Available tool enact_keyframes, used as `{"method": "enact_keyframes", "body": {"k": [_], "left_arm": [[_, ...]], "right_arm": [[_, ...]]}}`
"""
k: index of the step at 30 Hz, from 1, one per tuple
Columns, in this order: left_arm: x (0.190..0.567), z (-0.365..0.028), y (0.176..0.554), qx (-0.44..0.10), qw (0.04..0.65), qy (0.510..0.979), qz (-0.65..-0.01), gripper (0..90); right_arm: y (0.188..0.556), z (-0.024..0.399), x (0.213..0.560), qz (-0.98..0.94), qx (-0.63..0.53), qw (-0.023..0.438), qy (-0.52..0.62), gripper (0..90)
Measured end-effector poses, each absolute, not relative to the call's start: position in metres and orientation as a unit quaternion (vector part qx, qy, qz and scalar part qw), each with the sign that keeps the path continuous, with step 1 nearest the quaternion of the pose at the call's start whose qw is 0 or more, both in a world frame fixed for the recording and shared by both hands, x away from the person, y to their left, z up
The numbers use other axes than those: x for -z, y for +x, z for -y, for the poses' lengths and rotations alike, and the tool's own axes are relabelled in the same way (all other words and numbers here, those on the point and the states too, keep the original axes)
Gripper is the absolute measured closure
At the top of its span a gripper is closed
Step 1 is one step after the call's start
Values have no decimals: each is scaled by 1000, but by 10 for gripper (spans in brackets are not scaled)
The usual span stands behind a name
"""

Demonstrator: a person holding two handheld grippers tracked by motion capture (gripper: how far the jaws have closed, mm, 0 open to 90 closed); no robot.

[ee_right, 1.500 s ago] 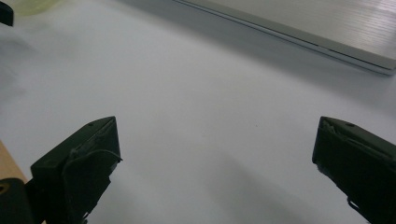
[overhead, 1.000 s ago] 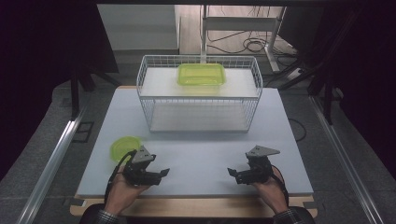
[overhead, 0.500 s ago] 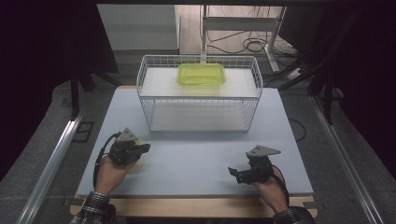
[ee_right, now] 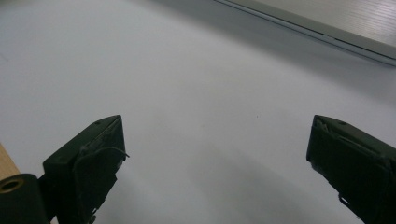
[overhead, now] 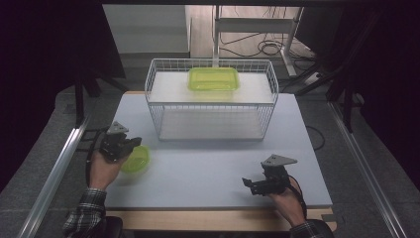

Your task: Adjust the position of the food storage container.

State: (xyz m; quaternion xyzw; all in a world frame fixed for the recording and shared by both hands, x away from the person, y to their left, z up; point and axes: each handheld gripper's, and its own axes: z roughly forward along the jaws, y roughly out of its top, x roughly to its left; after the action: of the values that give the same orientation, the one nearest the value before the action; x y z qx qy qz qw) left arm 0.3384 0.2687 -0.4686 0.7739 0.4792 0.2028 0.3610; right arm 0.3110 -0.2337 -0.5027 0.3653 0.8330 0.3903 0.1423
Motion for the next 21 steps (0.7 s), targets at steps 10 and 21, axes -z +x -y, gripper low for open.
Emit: {"method": "enact_keyframes", "body": {"k": [10,21], "left_arm": [[494,-304,326,-221,339,740,-537,900],[510,-315,307,-224,332,726,-559,900]], "right_arm": [[311,232,505,-839,-380,140,364,54],[311,227,509,-850,-364,139,354,60]]}}
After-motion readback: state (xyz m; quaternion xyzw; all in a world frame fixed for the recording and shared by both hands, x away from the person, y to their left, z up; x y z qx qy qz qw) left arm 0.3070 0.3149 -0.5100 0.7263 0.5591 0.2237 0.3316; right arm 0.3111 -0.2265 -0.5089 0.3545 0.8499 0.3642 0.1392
